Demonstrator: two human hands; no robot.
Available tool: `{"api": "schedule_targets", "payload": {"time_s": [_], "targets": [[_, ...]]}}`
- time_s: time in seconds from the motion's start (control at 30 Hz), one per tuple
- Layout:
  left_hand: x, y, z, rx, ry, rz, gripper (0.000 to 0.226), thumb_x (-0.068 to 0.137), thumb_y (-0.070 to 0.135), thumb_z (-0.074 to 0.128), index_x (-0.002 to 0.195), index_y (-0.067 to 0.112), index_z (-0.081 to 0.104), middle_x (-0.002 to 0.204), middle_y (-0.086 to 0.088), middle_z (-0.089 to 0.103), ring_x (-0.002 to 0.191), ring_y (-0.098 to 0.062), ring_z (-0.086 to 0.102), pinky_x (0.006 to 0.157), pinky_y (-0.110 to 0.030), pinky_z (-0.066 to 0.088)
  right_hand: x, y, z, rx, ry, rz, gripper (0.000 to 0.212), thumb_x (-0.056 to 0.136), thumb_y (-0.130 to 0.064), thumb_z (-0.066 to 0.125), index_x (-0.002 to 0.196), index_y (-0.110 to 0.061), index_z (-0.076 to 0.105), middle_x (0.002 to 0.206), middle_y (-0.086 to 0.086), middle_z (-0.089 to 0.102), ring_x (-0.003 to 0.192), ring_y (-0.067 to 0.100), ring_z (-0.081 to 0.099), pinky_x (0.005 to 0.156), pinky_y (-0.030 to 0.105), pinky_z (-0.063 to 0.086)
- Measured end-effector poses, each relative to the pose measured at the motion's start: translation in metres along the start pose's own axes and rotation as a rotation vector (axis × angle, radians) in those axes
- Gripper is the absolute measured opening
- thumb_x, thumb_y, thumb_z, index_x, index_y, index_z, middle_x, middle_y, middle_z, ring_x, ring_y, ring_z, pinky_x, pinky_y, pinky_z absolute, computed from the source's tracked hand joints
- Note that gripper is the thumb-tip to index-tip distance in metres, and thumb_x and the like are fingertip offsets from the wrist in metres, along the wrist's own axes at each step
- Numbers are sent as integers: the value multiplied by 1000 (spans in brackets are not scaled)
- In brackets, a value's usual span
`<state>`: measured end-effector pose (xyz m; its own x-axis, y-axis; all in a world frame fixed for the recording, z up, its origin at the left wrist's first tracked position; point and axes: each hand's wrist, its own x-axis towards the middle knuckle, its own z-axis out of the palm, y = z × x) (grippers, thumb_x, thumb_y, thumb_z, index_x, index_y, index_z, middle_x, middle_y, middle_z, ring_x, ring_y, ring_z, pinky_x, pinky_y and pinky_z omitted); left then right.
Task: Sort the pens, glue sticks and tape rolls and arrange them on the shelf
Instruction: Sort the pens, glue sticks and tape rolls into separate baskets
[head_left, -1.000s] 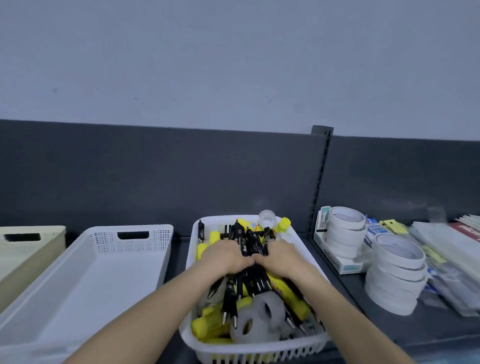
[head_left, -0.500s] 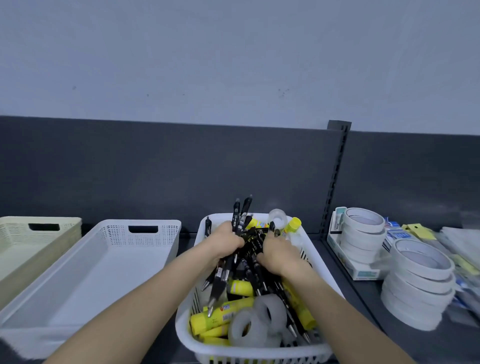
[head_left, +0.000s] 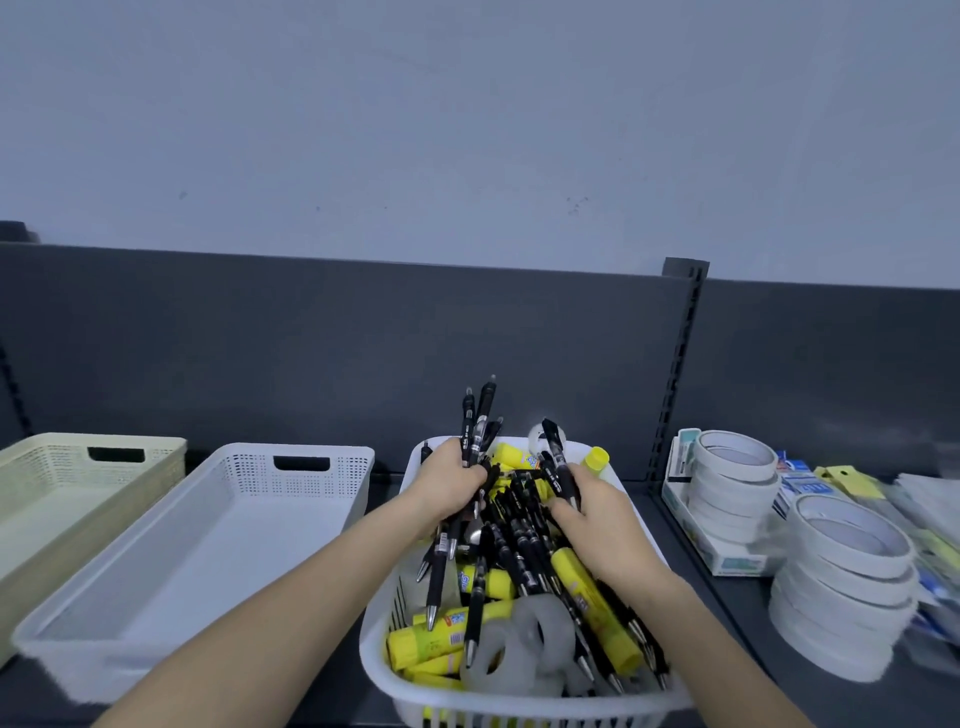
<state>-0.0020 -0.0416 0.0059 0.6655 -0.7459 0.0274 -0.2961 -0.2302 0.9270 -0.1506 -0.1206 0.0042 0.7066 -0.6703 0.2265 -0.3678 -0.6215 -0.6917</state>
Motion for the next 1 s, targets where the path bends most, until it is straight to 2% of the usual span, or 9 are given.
{"api": "schedule_targets", "payload": {"time_s": [0.1, 0.13, 0.2, 0.27, 0.47, 0.63, 0.77, 0.93, 1.0], "targets": [[0, 4, 0, -21, 31, 29, 15, 88, 1, 44, 100, 9, 48, 77, -8, 52, 69, -24, 55, 64, -29, 46, -13, -7, -6, 63, -16, 0, 24, 93, -12, 44, 116, -10, 49, 103, 20, 62, 86, 30, 59, 78, 37, 48], [0, 6, -3, -19, 47, 42, 20, 87, 2, 46, 105, 12, 49, 82, -8, 54, 76, -27, 57, 71, -34, 48, -16, -10, -8, 80, -13, -1, 25, 94, -12, 43, 118, -13, 48, 100, 21, 62, 88, 32, 59, 78, 38, 48], [-3, 13, -14, -38, 78, 75, 24, 87, 1, 46, 104, 17, 48, 87, -6, 56, 84, -26, 58, 77, -39, 49, -17, -14, -7, 117, -12, -23, 23, 94, -12, 42, 116, -12, 48, 69, 12, 53, 61, 23, 50, 59, 31, 42], [-7, 22, -30, -103, 96, 98, 23, 88, -1, 44, 98, 19, 46, 86, -5, 54, 82, -24, 57, 68, -37, 47, -16, -18, -4, 143, -5, -56, 20, 93, -10, 42, 112, -11, 50, 59, 0, 37, 51, 12, 34, 50, 24, 30], [-37, 26, -103, -183, 205, 106, 19, 89, -2, 44, 97, 15, 41, 88, -11, 54, 64, -15, 54, 46, -23, 39, -14, -68, 25, 150, -5, -200, 14, 90, -10, 48, 100, -15, 56, 53, -5, 40, 48, 11, 36, 52, 29, 30], [-63, -1, -183, -172, 332, 67, 23, 87, -5, 40, 86, 18, 43, 88, -10, 51, 64, -16, 55, 54, -26, 42, -15, -125, 78, 186, -69, -277, 14, 89, -10, 47, 98, -16, 57, 57, -4, 41, 53, 13, 37, 55, 32, 29], [-79, -36, -259, -184, 421, 38, 24, 85, -10, 39, 82, 13, 44, 84, -11, 49, 64, -20, 55, 55, -29, 43, -13, -178, 128, 198, -119, -284, 16, 89, -10, 46, 99, -15, 57, 58, -6, 41, 55, 10, 37, 54, 27, 29], [-84, -90, -362, -203, 457, 16, 26, 82, -14, 38, 77, 11, 43, 75, -8, 47, 65, -21, 51, 58, -30, 44, -4, -250, 208, 229, -214, -210, 16, 88, -12, 44, 72, -15, 43, 62, -3, 40, 53, 13, 34, 53, 29, 25], [-79, -112, -395, -168, 430, -12, 28, 80, -16, 38, 73, 11, 40, 70, -8, 43, 63, -22, 47, 56, -30, 39, 4, -279, 241, 247, -231, -155, 17, 87, -12, 45, 70, -13, 42, 64, -1, 43, 54, 13, 36, 51, 27, 25]]}}
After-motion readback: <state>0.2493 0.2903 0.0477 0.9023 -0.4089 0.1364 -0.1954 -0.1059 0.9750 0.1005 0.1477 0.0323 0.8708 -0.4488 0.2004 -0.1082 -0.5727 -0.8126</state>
